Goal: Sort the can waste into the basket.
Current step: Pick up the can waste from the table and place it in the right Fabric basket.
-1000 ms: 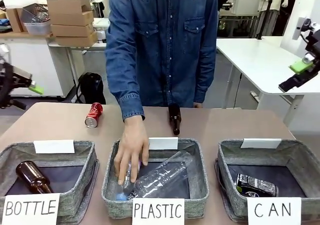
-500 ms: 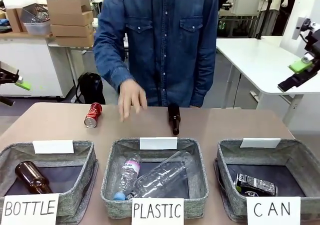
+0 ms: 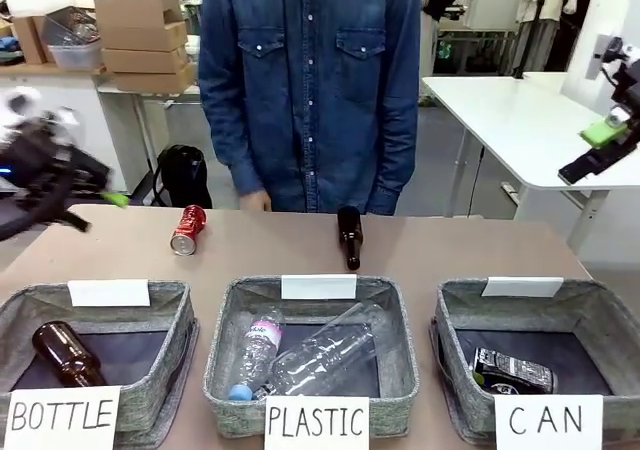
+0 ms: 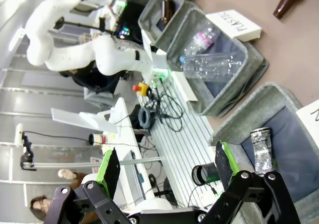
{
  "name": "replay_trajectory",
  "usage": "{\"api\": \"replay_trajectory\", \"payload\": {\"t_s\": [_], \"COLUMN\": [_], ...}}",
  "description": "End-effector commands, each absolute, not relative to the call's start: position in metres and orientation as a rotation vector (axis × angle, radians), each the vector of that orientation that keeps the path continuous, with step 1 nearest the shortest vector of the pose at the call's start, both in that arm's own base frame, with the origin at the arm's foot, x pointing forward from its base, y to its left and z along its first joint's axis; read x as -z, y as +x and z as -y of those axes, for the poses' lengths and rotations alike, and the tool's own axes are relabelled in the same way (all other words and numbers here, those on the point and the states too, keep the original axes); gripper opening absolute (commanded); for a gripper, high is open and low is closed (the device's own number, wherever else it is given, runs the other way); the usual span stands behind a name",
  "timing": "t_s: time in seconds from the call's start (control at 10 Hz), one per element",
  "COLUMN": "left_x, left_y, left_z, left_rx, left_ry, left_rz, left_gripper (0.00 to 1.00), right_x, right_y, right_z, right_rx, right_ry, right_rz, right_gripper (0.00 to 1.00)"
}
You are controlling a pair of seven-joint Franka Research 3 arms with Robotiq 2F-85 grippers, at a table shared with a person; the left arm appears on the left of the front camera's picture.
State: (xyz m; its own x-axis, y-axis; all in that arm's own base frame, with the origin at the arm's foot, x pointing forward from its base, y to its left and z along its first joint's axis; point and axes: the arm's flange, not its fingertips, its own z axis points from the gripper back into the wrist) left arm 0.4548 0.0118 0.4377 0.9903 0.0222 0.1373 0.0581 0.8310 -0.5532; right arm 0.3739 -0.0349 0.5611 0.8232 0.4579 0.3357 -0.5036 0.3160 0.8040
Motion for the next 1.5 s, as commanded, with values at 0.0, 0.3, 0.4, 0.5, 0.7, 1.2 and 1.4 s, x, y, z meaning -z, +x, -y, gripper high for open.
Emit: {"api": "replay_trajectory", "payload": {"t_s": [0.0,0.3,0.4,0.5,0.7,1.2,1.4], "left_x": [-0.421,-0.382,-0.372,-0.36,-0.339,-0.319,-0.318], "left_y": [0.527,0.581,0.597,0.61,0.624,0.621,0.617], "left_z": [0.016,0.07,0.079,0.086,0.099,0.115,0.118], "left_rx": [0.064,0.099,0.123,0.117,0.12,0.012,0.001], "left_ry": [-0.458,-0.239,-0.223,-0.195,-0.2,-0.133,-0.102], "left_rz": [0.002,0.026,0.006,0.0,-0.024,0.012,0.037], "left_gripper": [1.0,1.0,1.0,1.0,1.0,1.0,0.4], "right_x": [-0.562,-0.562,-0.562,-0.562,-0.562,-0.562,-0.562], "right_y": [0.373,0.373,0.373,0.373,0.373,0.373,0.373], "right_z": [0.038,0.038,0.038,0.038,0.038,0.038,0.038], "right_rx": [-0.653,-0.653,-0.653,-0.653,-0.653,-0.653,-0.653], "right_ry": [1.07,1.07,1.07,1.07,1.07,1.07,1.07], "right_rz": [0.046,0.046,0.046,0.046,0.046,0.046,0.046], "right_gripper": [1.0,1.0,1.0,1.0,1.0,1.0,1.0]}}
